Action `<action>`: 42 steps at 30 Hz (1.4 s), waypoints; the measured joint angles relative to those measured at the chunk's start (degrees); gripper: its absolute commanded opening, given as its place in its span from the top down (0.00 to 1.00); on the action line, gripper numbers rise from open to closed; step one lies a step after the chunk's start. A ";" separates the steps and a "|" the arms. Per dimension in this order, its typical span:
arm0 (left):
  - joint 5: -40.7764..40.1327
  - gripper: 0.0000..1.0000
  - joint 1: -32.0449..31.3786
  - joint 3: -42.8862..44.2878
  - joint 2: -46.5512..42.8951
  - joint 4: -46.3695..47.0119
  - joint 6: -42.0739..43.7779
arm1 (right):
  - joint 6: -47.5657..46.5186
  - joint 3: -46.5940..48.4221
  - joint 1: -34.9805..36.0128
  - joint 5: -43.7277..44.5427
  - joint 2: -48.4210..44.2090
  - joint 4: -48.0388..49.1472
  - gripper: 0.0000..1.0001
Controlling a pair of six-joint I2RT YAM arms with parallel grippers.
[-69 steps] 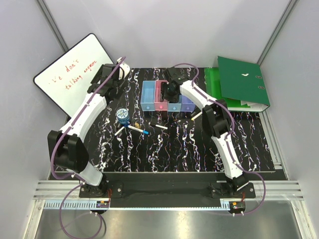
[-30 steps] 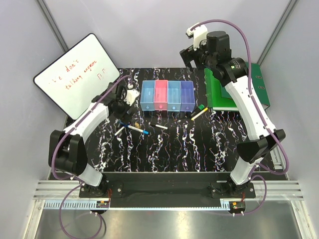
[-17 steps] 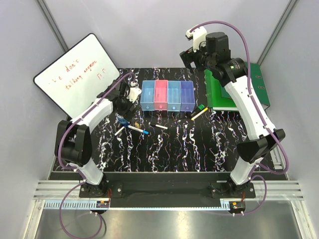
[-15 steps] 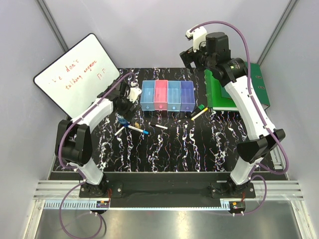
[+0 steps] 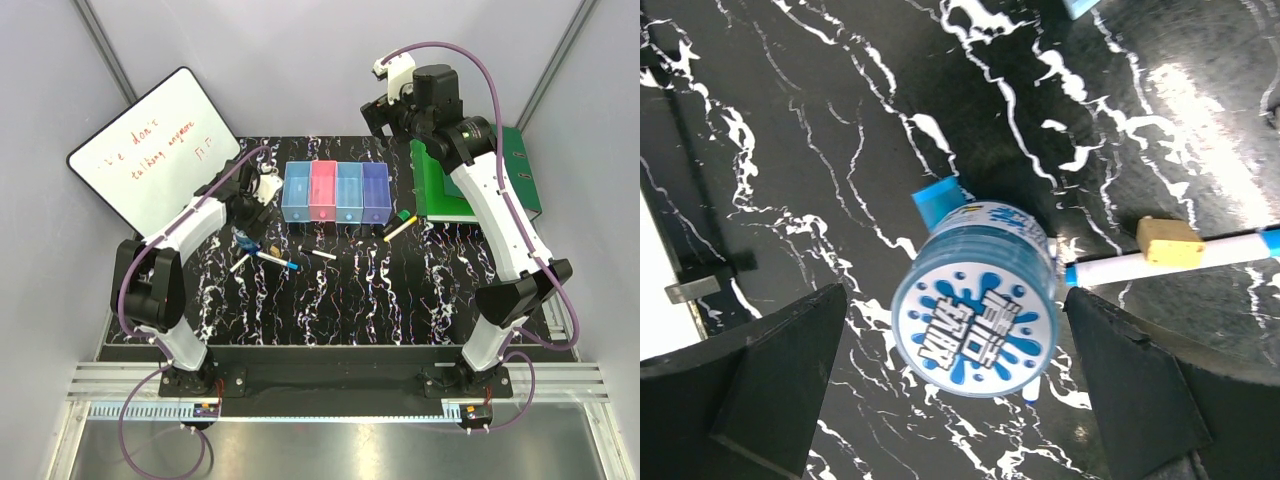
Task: Sort the stationery into containers
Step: Pick up the stationery from the center of the board.
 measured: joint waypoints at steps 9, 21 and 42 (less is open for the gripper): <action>-0.42 0.05 1.03 -0.11 1.05 0.48 1.14 | 0.00 0.00 0.00 0.02 0.00 0.00 0.00; -0.44 0.45 1.09 -0.11 1.05 0.61 2.49 | 0.00 0.00 0.00 0.04 -0.02 0.00 0.00; -0.48 0.22 1.16 -0.09 1.90 -1.03 2.58 | 0.04 0.00 0.00 0.04 -0.02 0.00 0.01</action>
